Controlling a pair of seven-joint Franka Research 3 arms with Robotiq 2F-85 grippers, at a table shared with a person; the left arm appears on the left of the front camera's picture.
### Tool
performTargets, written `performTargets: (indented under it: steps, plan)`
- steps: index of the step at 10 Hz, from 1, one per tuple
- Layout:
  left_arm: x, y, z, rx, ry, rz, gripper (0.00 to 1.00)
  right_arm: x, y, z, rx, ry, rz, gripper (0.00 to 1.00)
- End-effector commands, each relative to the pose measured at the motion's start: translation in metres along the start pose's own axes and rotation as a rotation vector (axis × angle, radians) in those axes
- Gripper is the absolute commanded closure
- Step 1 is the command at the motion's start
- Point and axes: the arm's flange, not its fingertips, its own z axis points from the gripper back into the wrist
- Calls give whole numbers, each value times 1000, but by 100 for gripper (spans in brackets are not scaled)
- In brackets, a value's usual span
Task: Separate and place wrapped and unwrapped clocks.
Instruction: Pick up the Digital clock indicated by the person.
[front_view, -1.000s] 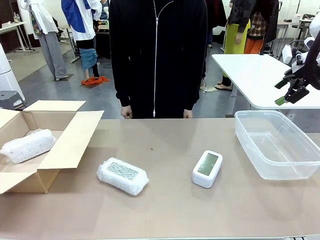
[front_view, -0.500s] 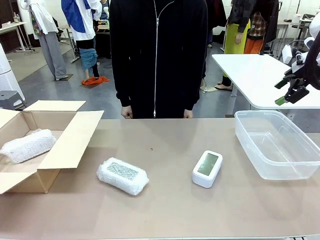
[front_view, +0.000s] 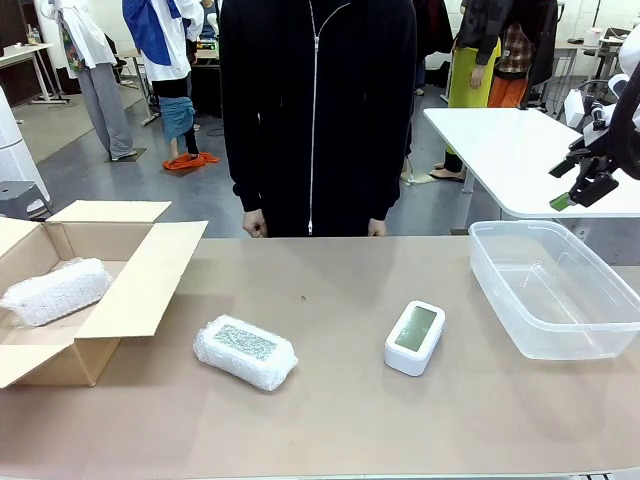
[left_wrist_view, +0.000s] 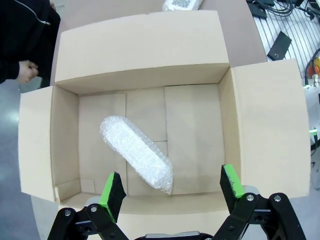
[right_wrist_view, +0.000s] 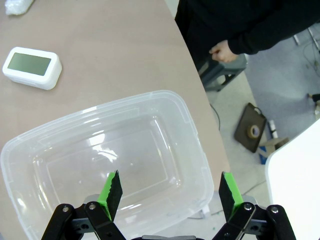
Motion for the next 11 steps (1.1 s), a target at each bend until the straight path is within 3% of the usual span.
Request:
performTargets:
  steps: [1, 11]
  plan:
    - [0, -1, -1, 9, 4, 3, 0, 0, 1, 0, 3, 0, 5, 0]
    - [0, -1, -1, 9, 4, 3, 0, 0, 1, 0, 3, 0, 5, 0]
